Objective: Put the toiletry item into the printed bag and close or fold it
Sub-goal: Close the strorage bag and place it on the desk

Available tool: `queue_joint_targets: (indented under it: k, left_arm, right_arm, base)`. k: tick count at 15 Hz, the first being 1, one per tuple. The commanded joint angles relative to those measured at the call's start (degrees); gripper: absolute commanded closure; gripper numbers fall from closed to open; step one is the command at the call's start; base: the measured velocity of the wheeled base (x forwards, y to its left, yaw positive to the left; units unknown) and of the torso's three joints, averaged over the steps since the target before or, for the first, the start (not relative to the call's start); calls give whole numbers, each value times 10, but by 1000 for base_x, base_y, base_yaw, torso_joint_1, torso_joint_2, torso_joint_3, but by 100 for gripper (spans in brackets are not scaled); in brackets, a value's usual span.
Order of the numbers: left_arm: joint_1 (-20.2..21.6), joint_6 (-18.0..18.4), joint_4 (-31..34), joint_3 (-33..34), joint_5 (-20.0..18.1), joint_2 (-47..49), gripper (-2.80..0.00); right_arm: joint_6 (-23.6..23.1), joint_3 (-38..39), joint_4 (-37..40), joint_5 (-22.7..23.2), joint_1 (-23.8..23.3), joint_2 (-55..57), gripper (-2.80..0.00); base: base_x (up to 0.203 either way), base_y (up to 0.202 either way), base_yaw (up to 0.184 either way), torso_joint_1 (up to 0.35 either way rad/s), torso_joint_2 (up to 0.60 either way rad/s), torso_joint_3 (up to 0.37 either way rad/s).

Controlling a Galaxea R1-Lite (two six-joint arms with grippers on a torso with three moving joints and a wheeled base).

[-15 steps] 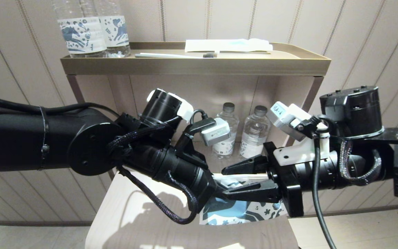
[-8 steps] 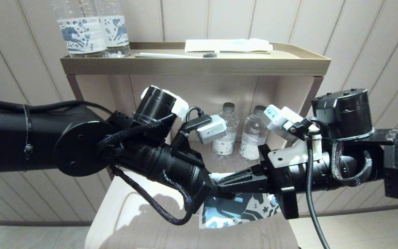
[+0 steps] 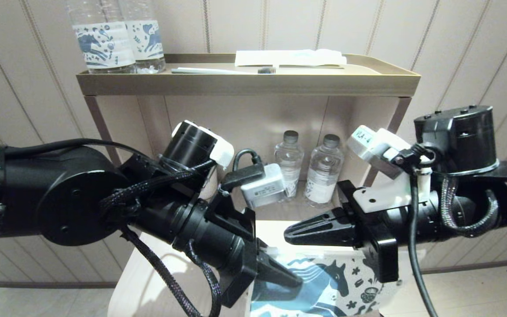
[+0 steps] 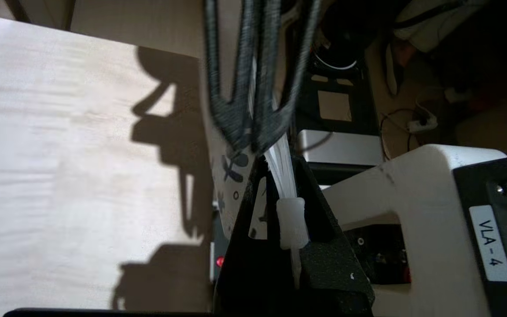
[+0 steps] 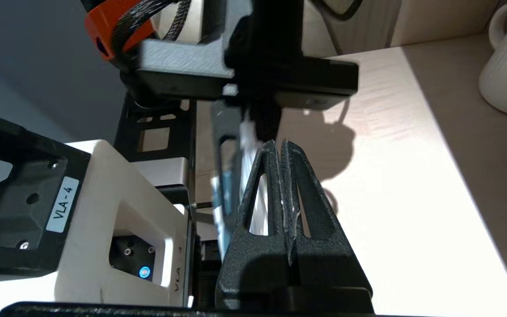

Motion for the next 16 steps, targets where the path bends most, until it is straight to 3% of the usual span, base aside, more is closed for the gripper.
queue_joint_targets:
  k: [1, 6, 11, 12, 16]
  left_arm:
    - [-1, 4, 1, 4, -2, -1, 0]
    - [3, 6, -3, 0, -2, 8, 0]
    - [13, 35, 3, -22, -1, 20, 0]
    - [13, 35, 10, -31, -1, 23, 0]
    - [13, 35, 19, -37, -2, 21, 0]
  right_arm:
    - [-2, 2, 0, 6, 1, -2, 0]
    - [1, 3, 2, 9, 8, -17, 0]
    - [-1, 13, -3, 10, 15, -20, 0]
    - [-1, 15, -4, 10, 15, -21, -280]
    - [6, 8, -1, 10, 16, -12, -280]
  base:
    - [0, 0, 0, 0, 0, 0]
    - [0, 0, 0, 0, 0, 0]
    - [0, 0, 0, 0, 0, 0]
    - [0, 0, 0, 0, 0, 0]
    - [0, 0, 0, 0, 0, 0]
